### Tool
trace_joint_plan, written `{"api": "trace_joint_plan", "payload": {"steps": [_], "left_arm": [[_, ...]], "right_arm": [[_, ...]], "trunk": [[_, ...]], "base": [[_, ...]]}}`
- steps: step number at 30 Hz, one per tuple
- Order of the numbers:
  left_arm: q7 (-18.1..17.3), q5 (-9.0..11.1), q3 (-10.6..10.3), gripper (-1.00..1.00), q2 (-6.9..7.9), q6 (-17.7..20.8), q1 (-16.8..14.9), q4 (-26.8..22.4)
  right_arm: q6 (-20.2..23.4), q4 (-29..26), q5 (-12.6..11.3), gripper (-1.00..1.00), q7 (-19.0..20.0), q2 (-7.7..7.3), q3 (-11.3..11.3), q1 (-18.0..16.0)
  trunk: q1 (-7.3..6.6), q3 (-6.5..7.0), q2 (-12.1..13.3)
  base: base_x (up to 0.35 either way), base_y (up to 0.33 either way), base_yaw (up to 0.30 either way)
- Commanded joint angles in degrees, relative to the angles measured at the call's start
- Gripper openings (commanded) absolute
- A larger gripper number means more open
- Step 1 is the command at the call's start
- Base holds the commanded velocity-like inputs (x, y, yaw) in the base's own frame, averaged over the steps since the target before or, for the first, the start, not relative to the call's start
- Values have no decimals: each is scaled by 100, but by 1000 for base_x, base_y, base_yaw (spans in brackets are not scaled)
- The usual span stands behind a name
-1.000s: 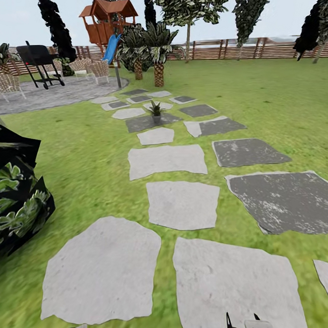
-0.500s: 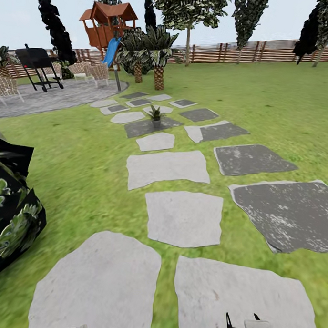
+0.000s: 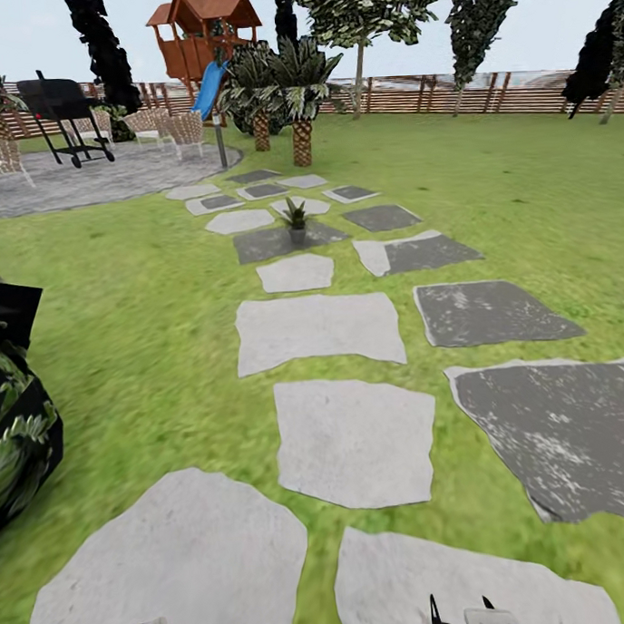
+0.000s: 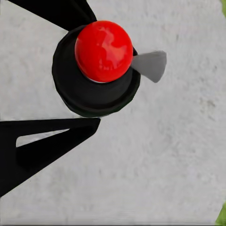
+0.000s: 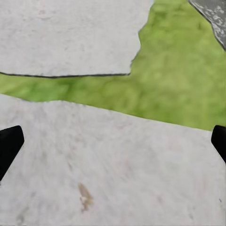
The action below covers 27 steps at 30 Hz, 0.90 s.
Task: Pick up the pesticide atomizer in the garden and spray insectifuge to fully cover both potted plants in the garden.
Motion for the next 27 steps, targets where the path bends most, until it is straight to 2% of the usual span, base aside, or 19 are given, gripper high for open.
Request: {"api": "trace_joint_plan", "payload": {"steps": [1,27], "left_arm": [[-27,41,2,-100,0,-15,-3,5],[-30,41,2,-100,0,-15,-3,5]], "right_arm": [[-12,3,-37,100,-23,1,50,-3],[-12,3,-45,100,-32,1,50,-3]], "trunk": [[3,-4,-1],[3,8,-1]], "base": [[339,0,0],[339,0,0]]}}
